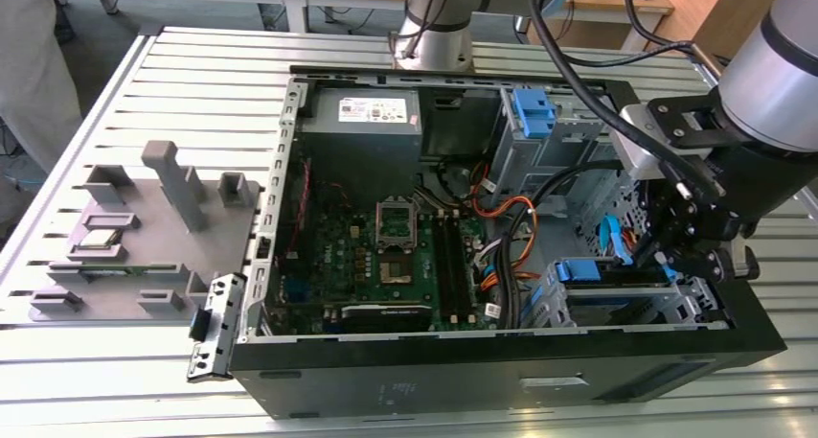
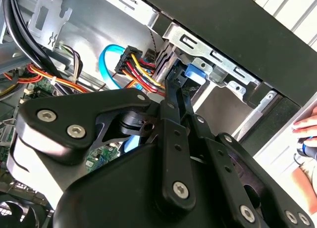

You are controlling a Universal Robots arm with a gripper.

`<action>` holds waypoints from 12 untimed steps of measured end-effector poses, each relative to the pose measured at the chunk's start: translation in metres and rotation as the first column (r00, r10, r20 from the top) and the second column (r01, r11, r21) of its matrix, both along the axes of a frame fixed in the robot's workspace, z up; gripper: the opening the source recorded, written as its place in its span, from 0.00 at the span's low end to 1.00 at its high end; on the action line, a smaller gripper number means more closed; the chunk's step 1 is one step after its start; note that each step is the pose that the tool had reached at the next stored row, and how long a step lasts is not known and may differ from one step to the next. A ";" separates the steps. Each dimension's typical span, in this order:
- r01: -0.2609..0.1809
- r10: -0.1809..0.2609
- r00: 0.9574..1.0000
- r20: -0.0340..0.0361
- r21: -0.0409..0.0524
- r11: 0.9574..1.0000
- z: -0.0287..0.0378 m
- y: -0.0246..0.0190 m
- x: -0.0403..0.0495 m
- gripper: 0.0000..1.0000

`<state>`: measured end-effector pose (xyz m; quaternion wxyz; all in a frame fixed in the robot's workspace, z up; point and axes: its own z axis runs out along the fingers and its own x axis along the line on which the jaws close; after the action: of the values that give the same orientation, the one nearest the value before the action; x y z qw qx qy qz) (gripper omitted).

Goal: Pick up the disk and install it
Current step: 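Insert the second disk wire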

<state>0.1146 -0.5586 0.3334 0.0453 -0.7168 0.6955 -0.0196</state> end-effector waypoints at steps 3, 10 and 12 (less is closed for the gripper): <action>0.000 0.000 1.000 0.000 0.001 1.000 -0.0003 0.0000 0.0000 0.17; 0.000 0.000 1.000 0.000 0.004 1.000 -0.0016 -0.0002 0.0000 0.17; 0.000 0.000 1.000 0.000 0.004 1.000 -0.0021 -0.0002 0.0000 0.17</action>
<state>0.1146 -0.5588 0.3313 0.0469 -0.7167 0.6956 -0.0182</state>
